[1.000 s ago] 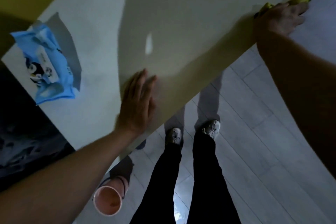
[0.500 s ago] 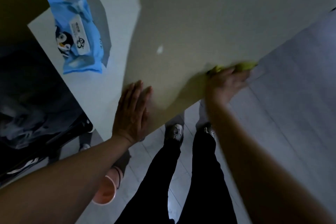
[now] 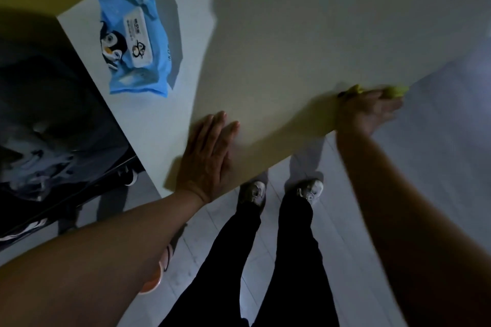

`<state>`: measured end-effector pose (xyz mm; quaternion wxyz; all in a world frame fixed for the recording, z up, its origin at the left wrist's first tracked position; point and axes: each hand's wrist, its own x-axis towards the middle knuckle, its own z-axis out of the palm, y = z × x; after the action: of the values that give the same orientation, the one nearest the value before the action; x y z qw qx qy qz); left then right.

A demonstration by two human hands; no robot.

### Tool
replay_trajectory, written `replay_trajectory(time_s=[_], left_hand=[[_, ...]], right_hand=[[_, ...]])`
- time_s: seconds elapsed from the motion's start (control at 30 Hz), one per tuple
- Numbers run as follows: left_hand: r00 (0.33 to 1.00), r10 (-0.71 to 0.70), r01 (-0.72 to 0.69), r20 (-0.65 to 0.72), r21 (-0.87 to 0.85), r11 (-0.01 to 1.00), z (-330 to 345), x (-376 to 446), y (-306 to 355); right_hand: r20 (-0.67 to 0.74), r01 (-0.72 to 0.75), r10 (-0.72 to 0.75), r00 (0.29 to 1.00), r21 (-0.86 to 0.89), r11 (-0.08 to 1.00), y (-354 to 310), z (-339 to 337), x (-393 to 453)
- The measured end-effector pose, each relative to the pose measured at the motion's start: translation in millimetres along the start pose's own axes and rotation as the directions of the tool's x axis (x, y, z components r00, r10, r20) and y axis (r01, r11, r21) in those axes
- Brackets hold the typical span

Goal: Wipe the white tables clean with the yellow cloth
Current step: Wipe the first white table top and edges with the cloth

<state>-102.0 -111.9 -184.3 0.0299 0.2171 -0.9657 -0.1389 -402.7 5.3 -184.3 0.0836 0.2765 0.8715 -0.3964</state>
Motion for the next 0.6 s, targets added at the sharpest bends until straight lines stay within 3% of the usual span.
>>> replay_trajectory(time_s=[0.13,0.27,0.5,0.6], left_hand=[[1.000,0.014,-0.013,-0.008,0.014,1.000,1.5,-0.6,-0.6],[1.000,0.014,-0.013,-0.021,0.019,1.000,1.8,-0.6,0.4],[1.000,-0.015,0.015,0.004,0.047,0.999,-4.3,1.8,4.0],[1.000,-0.008,0.008,0.011,0.048,0.999,-8.6,1.3,2.6]], right_hand=[[-0.040,0.000,0.000,0.999,0.007,1.000,-19.9,-4.4,45.9],[-0.018,0.001,-0.001,1.000,0.044,0.999,-4.1,-3.2,-3.1],[0.335,0.000,-0.026,0.942,0.078,0.997,95.0,-18.0,-214.5],[0.432,-0.074,0.030,0.901,0.086,0.993,105.4,-18.6,-237.9]])
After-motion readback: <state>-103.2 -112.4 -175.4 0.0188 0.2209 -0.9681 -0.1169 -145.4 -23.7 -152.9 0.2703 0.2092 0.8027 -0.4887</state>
